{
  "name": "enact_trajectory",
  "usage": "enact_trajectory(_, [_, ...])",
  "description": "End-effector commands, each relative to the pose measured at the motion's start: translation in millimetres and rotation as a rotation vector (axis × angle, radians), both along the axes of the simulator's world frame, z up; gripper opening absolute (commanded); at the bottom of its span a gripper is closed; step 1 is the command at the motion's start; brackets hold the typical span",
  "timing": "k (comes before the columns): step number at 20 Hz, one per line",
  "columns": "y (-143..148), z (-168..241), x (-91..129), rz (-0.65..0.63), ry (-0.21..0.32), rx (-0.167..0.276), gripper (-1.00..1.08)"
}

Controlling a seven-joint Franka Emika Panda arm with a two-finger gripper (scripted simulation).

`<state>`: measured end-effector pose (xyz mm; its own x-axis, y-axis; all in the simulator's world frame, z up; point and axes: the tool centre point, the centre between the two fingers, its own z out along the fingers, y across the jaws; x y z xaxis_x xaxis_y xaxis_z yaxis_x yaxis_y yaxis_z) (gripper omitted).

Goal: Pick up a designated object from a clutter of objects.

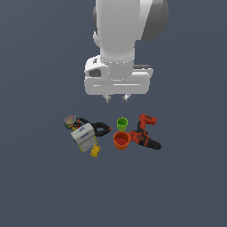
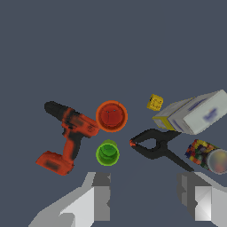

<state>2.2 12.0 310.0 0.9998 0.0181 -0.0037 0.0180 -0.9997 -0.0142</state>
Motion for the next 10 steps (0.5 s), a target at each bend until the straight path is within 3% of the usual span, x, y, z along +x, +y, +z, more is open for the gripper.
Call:
enact_trajectory(1, [-0.1,-1.1,0.2,-0.005,0.0,-0.002,0.28])
enact_trajectory(10, [-1.5,-11.0,2.5,-0.065,-0.004,-0.021,0.28])
